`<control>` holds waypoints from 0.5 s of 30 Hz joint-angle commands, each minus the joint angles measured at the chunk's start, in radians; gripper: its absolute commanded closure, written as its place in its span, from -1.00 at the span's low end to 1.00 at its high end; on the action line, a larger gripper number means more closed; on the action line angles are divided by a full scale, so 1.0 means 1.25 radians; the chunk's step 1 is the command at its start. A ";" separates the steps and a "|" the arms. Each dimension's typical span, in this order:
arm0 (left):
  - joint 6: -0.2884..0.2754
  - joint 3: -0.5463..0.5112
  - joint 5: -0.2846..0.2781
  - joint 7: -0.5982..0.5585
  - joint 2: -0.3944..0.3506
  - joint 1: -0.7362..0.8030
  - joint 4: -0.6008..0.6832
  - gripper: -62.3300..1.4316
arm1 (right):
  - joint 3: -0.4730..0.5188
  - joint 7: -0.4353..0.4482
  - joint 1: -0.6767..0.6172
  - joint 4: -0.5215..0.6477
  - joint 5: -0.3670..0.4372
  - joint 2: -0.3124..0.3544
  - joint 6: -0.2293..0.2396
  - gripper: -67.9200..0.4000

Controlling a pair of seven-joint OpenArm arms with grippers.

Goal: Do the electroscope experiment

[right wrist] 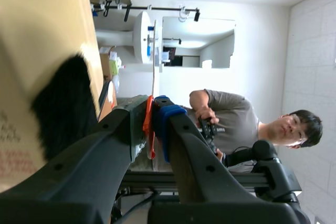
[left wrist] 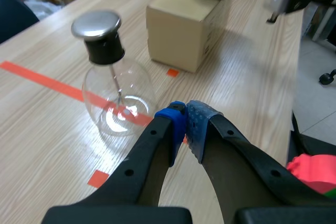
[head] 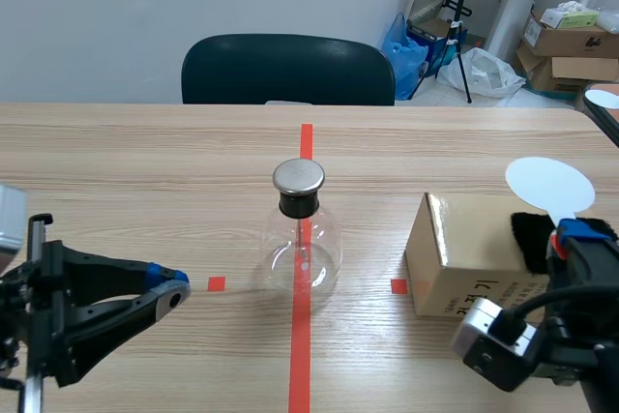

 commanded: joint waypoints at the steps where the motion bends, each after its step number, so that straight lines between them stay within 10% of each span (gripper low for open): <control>1: -0.001 0.025 0.012 -0.012 0.024 -0.056 -0.045 0.87 | -0.015 -0.026 -0.008 0.013 -0.013 0.017 -0.046 0.96; 15: 0.014 0.204 0.135 -0.096 0.193 -0.356 -0.442 0.87 | -0.280 -0.318 0.061 0.027 -0.068 0.106 -0.033 0.96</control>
